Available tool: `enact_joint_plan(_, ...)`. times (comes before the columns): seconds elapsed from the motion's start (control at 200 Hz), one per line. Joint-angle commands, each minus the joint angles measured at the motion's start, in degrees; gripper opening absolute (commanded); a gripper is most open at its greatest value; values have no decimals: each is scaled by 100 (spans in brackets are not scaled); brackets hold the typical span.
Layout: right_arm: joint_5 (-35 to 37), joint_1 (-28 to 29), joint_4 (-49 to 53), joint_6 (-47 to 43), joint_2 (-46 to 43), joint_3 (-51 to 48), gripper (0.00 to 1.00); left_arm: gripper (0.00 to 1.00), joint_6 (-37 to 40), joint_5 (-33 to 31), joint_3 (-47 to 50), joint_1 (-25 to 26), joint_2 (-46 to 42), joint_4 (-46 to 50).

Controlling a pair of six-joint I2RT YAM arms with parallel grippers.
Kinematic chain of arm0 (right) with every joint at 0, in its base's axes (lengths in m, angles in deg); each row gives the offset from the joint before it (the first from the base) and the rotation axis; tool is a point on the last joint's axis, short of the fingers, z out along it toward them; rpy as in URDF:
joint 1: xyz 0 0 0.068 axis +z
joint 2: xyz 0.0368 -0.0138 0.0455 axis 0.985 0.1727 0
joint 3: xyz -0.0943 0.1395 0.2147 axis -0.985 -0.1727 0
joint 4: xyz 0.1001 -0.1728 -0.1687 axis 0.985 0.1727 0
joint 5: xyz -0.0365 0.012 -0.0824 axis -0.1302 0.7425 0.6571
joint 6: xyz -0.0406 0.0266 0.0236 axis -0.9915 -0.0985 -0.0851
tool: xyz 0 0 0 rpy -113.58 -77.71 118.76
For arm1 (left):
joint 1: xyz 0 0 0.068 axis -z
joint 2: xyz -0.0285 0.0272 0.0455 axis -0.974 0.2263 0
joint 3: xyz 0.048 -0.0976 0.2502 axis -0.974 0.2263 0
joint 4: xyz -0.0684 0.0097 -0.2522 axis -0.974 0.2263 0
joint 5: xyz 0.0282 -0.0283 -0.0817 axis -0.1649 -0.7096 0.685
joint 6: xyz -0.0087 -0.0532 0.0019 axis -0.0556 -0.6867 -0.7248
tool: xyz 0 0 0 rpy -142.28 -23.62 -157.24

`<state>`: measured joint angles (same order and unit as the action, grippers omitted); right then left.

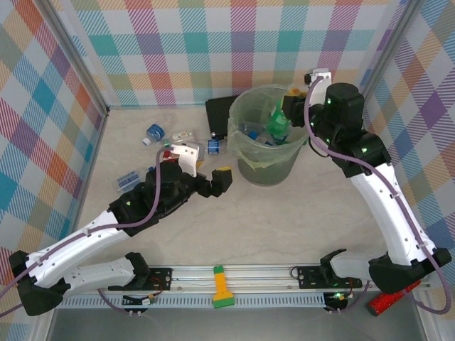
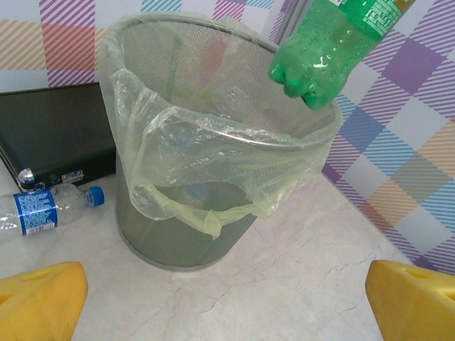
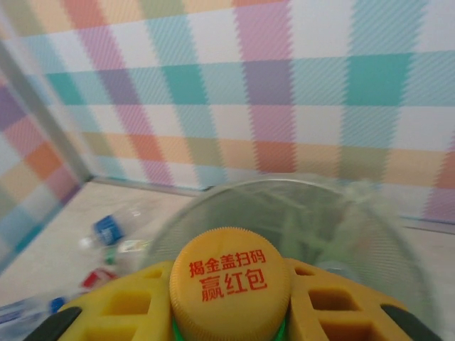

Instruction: Put the plastic bottles in the bin

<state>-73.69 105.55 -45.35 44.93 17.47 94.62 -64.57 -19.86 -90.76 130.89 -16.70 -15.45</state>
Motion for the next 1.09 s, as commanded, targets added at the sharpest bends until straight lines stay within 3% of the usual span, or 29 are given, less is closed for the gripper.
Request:
enact_joint_plan(0.0, 743, -116, -534, -480, -5, -230, 27, 100, -108, -115, 98, 26, -166, 87)
enact_joint_plan(0.32, 1329, -185, -1028, -926, 227, -736, 27, 99, -133, -169, 160, 25, -281, 123)
enact_joint_plan(0.61, 1315, -229, -1046, -963, 349, -881, 30, 100, -135, -168, 175, 25, -278, 125)
enact_joint_plan(0.66, 1308, -238, -984, -947, 362, -872, 38, 100, -134, -176, 175, 26, -282, 124)
enact_joint_plan(0.735, 1302, -235, -889, -912, 371, -826, 70, 100, -134, -186, 170, 26, -271, 129)
enact_joint_plan(0.81, 1264, -236, -828, -873, 348, -785, 80, 100, -134, -218, 164, 25, -253, 132)
enact_joint_plan(0.85, 1239, -242, -804, -858, 328, -763, 99, 100, -132, -231, 164, 25, -240, 141)
enact_joint_plan(1.09, 1055, -237, -677, -778, 318, -641, 99, 100, -206, -339, 174, 25, -188, 158)
